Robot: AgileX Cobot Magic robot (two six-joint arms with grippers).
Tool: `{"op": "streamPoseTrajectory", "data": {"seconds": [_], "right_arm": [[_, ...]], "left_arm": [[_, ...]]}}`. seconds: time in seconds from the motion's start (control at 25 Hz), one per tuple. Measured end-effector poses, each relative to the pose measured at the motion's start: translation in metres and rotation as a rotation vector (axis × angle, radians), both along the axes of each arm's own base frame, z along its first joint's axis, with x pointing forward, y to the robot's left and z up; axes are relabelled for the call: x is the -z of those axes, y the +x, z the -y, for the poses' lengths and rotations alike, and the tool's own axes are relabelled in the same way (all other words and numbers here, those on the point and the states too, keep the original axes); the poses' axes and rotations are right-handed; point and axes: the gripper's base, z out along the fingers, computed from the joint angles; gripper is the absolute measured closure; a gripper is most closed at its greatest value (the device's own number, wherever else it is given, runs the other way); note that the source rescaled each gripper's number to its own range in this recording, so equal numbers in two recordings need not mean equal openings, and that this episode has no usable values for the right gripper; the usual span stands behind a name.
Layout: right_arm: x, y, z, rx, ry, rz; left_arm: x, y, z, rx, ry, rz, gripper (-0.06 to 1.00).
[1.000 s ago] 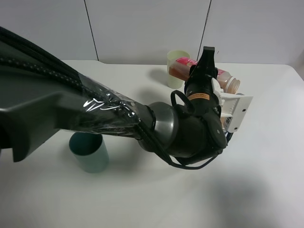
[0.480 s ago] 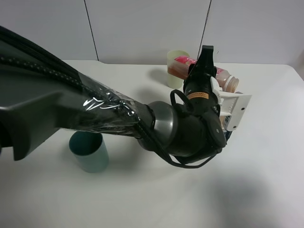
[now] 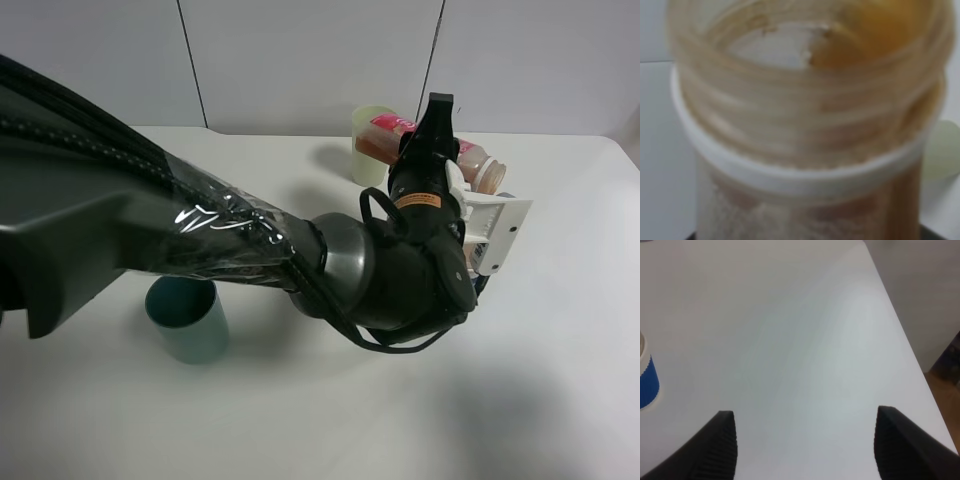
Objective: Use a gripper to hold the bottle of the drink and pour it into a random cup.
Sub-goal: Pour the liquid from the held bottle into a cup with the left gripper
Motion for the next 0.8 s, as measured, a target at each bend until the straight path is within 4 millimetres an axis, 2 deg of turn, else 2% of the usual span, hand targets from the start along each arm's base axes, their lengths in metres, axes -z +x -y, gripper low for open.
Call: {"op": "streamPoseTrajectory", "data": {"seconds": [0.8], "right_arm": [[0.0000, 0.0000, 0.0000, 0.000, 0.000, 0.000]], "left_arm": [[0.0073, -0.0004, -0.0080, -0.011, 0.041, 0.012, 0.94]]}}
